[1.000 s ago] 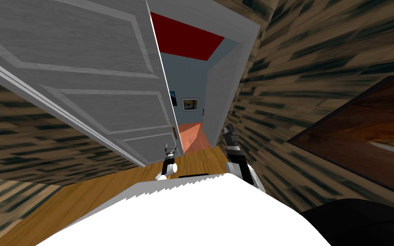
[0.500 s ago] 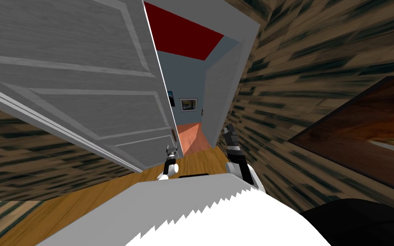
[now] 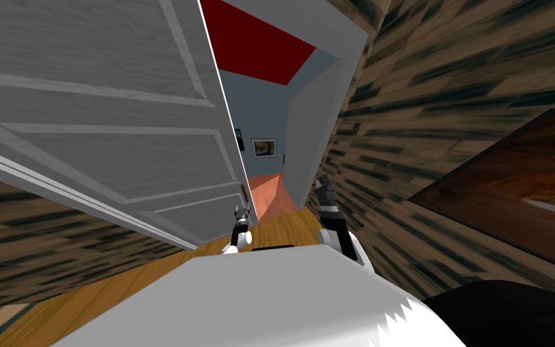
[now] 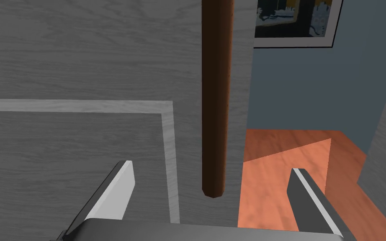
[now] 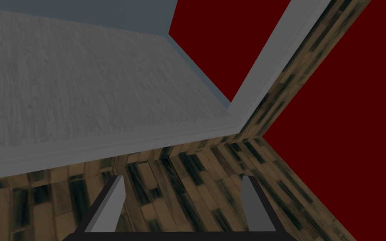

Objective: Push the door open

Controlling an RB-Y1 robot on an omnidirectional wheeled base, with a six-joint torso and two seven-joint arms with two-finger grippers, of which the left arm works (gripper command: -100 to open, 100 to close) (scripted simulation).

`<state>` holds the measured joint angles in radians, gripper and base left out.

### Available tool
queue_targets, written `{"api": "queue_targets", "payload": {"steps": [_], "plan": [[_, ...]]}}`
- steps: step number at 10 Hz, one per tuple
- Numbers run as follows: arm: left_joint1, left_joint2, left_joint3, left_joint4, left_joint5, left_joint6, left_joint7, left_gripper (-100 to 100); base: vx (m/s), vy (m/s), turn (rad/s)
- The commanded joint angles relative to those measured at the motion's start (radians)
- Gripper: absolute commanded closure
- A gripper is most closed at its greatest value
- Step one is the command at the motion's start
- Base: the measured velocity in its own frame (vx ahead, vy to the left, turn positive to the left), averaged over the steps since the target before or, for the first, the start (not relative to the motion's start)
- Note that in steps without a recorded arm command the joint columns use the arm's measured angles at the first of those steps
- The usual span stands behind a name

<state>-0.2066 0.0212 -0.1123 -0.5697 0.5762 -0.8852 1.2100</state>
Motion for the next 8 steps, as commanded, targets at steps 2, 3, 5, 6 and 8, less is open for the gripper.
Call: {"api": "queue_targets", "payload": {"steps": [2, 3, 5, 6, 8], "plan": [[-0.004, 0.021, 0.002, 0.008, 0.002, -0.002, 0.007, -100, 0.164, 0.039, -0.023], [-0.005, 0.025, 0.003, 0.009, 0.003, -0.002, 0.008, -100, 0.154, 0.051, -0.017], [-0.005, 0.027, 0.006, 0.012, 0.006, -0.003, 0.011, -100, 0.196, 0.056, -0.025], [-0.005, 0.025, 0.007, 0.013, 0.007, -0.003, 0.013, -100, 0.203, 0.050, -0.028], [-0.006, 0.013, 0.009, 0.015, 0.009, -0.004, 0.015, -100, 0.191, 0.020, -0.023]]}}
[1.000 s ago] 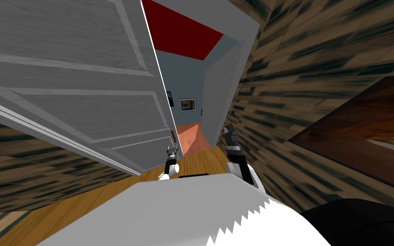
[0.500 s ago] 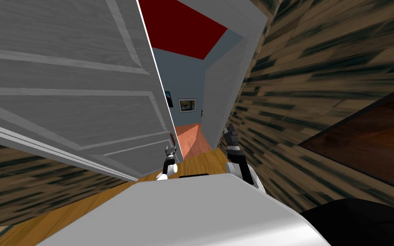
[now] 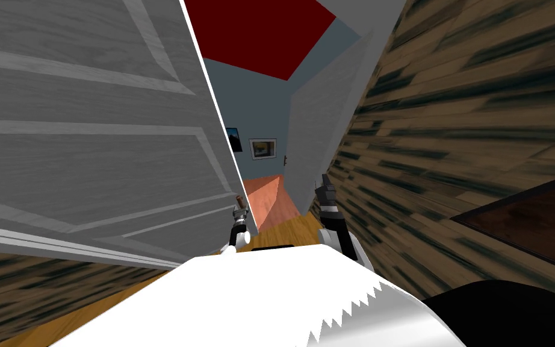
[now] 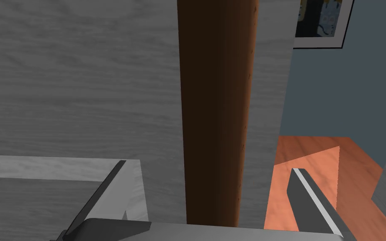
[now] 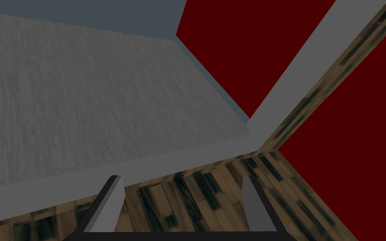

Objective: Push the door open

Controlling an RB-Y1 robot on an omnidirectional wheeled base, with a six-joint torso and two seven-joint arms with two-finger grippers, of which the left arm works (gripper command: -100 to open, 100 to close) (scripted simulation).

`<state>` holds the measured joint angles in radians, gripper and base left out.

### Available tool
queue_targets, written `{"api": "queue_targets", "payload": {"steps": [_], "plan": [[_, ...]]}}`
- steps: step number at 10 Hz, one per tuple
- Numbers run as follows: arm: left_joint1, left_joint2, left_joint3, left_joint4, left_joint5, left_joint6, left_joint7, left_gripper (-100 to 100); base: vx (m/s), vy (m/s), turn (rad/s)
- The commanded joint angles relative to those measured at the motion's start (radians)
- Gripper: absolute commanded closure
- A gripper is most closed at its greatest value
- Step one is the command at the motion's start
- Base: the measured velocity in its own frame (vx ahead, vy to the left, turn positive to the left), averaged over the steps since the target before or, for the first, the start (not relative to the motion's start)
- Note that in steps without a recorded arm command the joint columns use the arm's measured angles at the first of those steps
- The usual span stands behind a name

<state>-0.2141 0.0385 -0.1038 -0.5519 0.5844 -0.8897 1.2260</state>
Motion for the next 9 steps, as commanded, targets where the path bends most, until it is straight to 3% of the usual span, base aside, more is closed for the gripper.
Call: {"api": "queue_targets", "payload": {"steps": [1, 2, 7, 9], "plan": [[0.000, 0.000, 0.000, 0.000, 0.000, 0.000, 0.000, -100, 0.079, 0.008, -0.003], [0.000, 0.000, 0.000, 0.000, 0.000, 0.000, 0.000, 100, -0.009, -0.001, 0.004], [0.000, 0.000, 0.000, 0.000, 0.000, 0.000, 0.000, 100, -0.008, 0.000, -0.003], [0.009, 0.013, 0.029, -0.017, 0.007, 0.001, -0.011, 100, 0.128, -0.011, -0.026]]}}
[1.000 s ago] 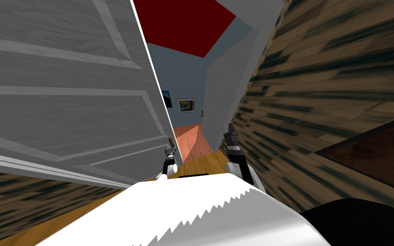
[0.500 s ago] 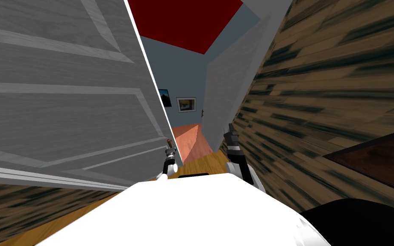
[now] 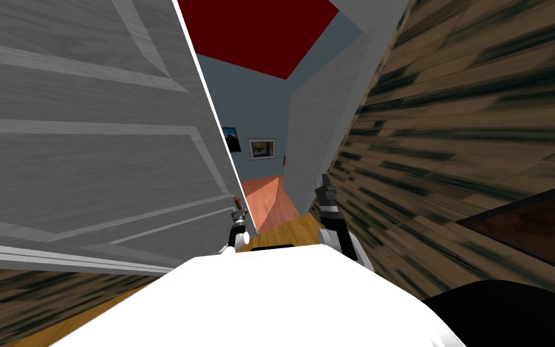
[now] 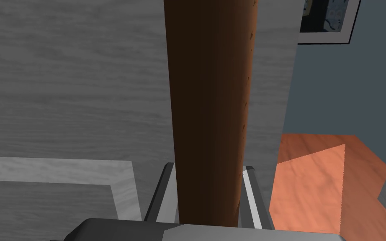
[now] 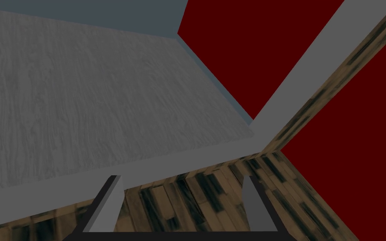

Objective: Push the door open

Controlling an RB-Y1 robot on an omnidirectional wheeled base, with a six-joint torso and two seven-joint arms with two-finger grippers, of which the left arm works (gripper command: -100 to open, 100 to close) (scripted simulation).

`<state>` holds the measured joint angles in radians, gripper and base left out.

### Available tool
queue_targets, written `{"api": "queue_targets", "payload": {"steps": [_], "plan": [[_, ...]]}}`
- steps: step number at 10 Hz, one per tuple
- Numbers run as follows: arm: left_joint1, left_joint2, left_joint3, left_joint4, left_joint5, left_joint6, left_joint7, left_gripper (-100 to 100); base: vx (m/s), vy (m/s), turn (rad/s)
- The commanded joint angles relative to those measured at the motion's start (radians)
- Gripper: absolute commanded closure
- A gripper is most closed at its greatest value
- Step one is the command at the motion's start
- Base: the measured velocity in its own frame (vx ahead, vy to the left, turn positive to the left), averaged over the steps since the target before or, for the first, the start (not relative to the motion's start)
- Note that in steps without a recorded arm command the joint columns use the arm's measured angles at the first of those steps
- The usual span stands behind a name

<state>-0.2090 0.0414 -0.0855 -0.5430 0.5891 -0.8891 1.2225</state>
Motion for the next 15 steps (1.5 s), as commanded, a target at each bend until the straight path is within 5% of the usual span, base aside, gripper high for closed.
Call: {"api": "queue_targets", "payload": {"steps": [1, 5, 6, 9, 10, 13, 15], "plan": [[0.006, 0.012, 0.017, -0.030, 0.004, 0.001, -0.010, 100, 0.142, 0.011, -0.012], [0.011, 0.016, 0.029, -0.037, 0.007, 0.000, -0.015, 100, 0.092, 0.016, -0.006], [0.024, 0.022, 0.060, -0.055, 0.014, -0.001, -0.028, 100, 0.111, 0.006, -0.057], [0.028, 0.024, 0.068, -0.060, 0.016, -0.001, -0.032, 100, 0.107, 0.004, -0.004], [0.039, 0.027, 0.095, -0.076, 0.022, -0.002, -0.043, 100, 0.132, 0.027, -0.038], [0.039, 0.027, 0.095, -0.076, 0.022, -0.002, -0.043, 100, 0.065, 0.008, -0.003], [0.056, 0.029, 0.135, -0.099, 0.031, -0.004, -0.060, 100, 0.105, 0.002, -0.032]]}}
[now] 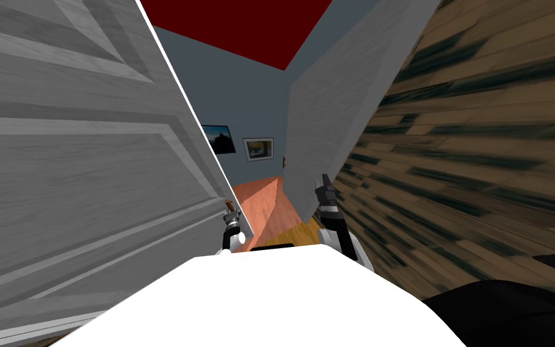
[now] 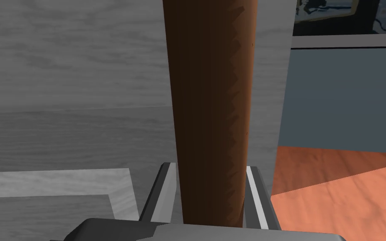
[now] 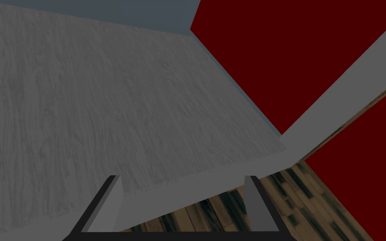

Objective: Push the door open

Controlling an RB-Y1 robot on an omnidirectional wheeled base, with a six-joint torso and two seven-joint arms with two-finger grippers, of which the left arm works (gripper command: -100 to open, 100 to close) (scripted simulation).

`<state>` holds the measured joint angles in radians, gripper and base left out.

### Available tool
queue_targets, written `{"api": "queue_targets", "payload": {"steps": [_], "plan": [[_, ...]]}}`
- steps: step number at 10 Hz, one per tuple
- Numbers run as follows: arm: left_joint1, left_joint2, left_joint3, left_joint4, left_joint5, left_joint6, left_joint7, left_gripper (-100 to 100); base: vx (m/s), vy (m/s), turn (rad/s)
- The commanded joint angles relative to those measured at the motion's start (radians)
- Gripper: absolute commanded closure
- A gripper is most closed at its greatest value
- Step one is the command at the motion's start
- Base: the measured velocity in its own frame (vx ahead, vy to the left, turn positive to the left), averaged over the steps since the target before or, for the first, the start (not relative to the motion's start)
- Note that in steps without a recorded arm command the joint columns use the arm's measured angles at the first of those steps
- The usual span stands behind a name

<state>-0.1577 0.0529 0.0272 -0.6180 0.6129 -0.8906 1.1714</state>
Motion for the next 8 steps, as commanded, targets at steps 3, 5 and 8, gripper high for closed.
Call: {"api": "queue_targets", "payload": {"steps": [3, 5, 8], "plan": [[0.018, 0.016, 0.053, -0.042, 0.014, -0.004, -0.022, 100, 0.122, 0.018, -0.014], [0.027, 0.014, 0.074, -0.055, 0.019, -0.005, -0.031, 100, 0.130, 0.028, -0.007], [0.036, 0.011, 0.096, -0.068, 0.024, -0.005, -0.040, 100, 0.084, 0.010, -0.013]]}}
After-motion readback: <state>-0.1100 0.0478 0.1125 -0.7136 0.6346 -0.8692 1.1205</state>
